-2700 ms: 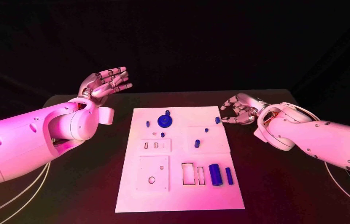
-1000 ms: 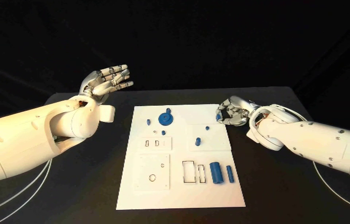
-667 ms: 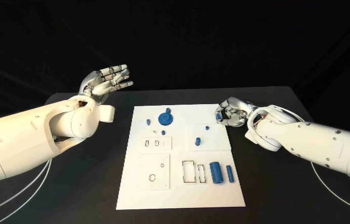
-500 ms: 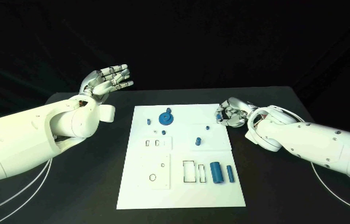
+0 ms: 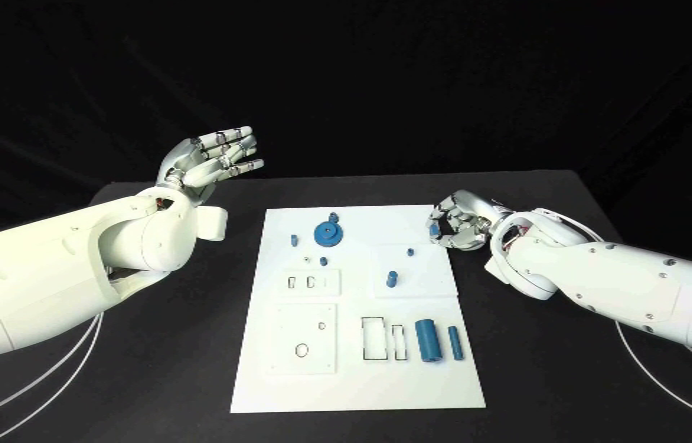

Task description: Assemble the parts on the task board

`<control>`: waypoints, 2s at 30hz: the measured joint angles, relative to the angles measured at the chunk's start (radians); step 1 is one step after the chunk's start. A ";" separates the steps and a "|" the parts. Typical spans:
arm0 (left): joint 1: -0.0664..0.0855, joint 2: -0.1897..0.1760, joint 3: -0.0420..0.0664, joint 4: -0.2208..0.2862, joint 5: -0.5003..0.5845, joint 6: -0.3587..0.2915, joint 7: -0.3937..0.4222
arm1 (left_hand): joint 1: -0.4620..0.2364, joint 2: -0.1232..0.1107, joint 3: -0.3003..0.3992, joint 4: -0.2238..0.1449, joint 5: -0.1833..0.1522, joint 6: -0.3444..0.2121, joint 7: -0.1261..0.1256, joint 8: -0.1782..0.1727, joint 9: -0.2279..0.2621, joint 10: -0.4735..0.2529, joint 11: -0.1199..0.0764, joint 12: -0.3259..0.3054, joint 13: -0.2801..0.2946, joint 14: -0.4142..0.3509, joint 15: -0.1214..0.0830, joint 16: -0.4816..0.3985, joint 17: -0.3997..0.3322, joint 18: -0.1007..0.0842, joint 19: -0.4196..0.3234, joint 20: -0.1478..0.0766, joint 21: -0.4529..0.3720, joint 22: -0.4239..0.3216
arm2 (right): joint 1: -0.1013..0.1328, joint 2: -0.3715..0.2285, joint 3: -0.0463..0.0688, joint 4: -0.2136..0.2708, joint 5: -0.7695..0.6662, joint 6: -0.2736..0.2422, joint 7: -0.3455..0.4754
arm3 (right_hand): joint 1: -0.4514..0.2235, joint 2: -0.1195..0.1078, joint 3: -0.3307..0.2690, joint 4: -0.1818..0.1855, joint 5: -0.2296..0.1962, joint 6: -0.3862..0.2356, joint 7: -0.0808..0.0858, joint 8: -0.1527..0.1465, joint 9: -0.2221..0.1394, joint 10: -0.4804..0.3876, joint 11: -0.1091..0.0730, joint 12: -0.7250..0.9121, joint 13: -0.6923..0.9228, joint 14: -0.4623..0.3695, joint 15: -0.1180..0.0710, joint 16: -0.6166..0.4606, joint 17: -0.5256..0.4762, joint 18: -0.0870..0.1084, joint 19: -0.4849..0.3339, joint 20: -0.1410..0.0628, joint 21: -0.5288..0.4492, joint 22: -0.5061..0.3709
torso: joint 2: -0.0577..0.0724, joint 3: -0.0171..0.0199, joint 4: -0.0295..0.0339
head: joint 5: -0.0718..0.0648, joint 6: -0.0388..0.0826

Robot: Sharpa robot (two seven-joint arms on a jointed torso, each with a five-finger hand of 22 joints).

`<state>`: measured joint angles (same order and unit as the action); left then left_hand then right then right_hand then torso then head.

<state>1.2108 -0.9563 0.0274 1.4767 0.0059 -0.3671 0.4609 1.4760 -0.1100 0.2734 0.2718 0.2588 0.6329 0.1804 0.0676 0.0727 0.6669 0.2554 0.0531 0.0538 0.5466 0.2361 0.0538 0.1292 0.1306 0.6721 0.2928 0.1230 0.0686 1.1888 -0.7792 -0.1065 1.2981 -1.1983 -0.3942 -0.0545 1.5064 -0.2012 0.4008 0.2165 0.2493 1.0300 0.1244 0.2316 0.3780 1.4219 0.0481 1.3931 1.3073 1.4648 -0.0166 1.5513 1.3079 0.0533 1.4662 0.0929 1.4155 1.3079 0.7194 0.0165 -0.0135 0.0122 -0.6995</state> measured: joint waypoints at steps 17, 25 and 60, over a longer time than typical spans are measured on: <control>0.000 0.001 0.000 -0.001 0.000 0.000 -0.001 | 0.000 0.000 0.000 0.000 0.000 0.000 0.000 0.000 0.000 0.000 0.000 0.000 0.000 0.000 0.000 0.000 0.000 0.000 0.000 0.000 0.000 0.000 | 0.052 -0.010 0.005 0.142 0.003 -0.039 -0.040 | -0.032 0.008 0.037 -0.007 -0.006 -0.007 -0.005 0.016 0.001 -0.009 -0.009 -0.021 0.000 0.002 -0.002 0.004 0.000 0.000 0.000 0.000 0.024 0.000 | -0.003 -0.0032 -0.0023 | 0.006 0.003; 0.000 0.005 0.000 0.001 0.000 0.001 -0.002 | 0.004 0.004 0.000 0.000 0.000 0.004 -0.004 0.000 0.000 0.007 0.000 0.000 0.000 0.000 0.000 0.000 -0.003 0.000 0.000 0.000 0.000 0.000 | 0.061 0.053 0.004 0.232 -0.004 -0.048 -0.099 | -0.046 0.009 0.043 -0.007 -0.012 -0.009 -0.003 0.017 0.001 -0.009 -0.009 -0.029 0.001 0.004 -0.004 0.004 0.000 0.000 0.000 -0.007 0.031 0.000 | -0.005 -0.0051 -0.0031 | 0.018 -0.002; 0.000 0.008 -0.001 0.045 0.000 0.003 -0.009 | 0.004 0.004 0.000 0.000 0.000 0.004 -0.004 0.000 0.000 0.007 0.000 0.000 0.000 0.000 0.000 0.000 -0.004 0.000 0.000 0.000 0.000 0.000 | -0.052 0.290 -0.011 0.204 -0.103 -0.042 -0.281 | -0.071 0.010 0.051 -0.007 -0.018 -0.024 -0.002 0.028 0.001 -0.009 -0.009 -0.035 0.000 0.004 -0.003 0.004 0.000 0.000 0.000 -0.007 0.027 -0.001 | -0.004 -0.0058 -0.0031 | 0.058 -0.020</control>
<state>1.2109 -0.9485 0.0263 1.5218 0.0060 -0.3646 0.4518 1.4799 -0.1062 0.2734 0.2718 0.2588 0.6365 0.1768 0.0676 0.0727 0.6740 0.2555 0.0531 0.0536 0.5466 0.2361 0.0538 0.1250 0.1307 0.6720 0.2927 0.1230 0.0686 1.1369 -0.4897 -0.1174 1.5017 -1.3010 -0.4366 -0.3358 1.4351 -0.1908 0.4516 0.2098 0.2317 1.0061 0.1223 0.2600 0.3788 1.4130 0.0394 1.3582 1.3077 1.4684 -0.0199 1.5553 1.3074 0.0533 1.4662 0.0860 1.4425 1.3073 0.7154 0.0107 -0.0166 0.0705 -0.7196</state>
